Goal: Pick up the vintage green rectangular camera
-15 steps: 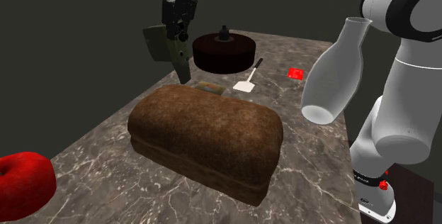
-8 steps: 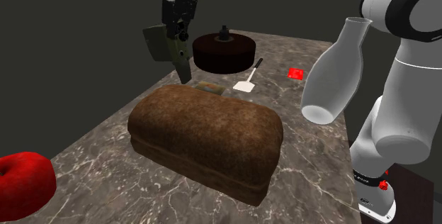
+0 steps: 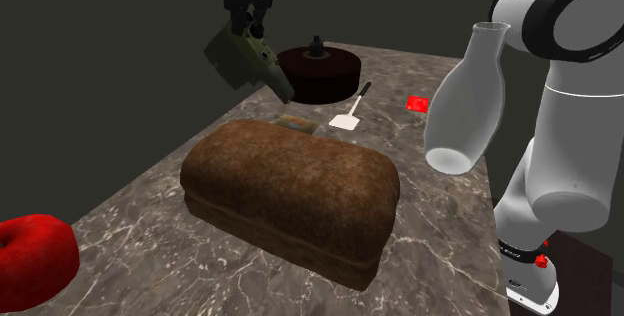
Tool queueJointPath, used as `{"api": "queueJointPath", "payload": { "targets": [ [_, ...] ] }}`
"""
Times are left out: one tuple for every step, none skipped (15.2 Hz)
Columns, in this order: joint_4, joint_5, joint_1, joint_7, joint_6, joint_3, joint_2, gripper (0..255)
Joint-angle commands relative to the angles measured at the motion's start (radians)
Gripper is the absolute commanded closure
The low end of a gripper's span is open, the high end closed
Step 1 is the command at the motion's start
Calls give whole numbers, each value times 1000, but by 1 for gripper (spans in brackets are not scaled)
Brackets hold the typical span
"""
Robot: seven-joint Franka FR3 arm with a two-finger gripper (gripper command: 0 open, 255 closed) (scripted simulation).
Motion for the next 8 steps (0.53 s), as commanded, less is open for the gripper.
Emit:
{"api": "queueJointPath", "payload": {
  "targets": [
    [72, -12, 11, 5, -43, 1, 28, 255],
    [114, -20, 19, 8, -68, 2, 46, 255],
    [160, -28, 28, 11, -95, 2, 66, 255],
    [213, -38, 39, 14, -124, 2, 90, 255],
    [274, -49, 52, 16, -157, 2, 118, 255],
    [353, -64, 70, 18, -199, 0, 156, 255],
    [367, -67, 74, 19, -206, -1, 162, 255],
    [367, -67, 74, 19, -206, -1, 163, 255]
  ]
}}
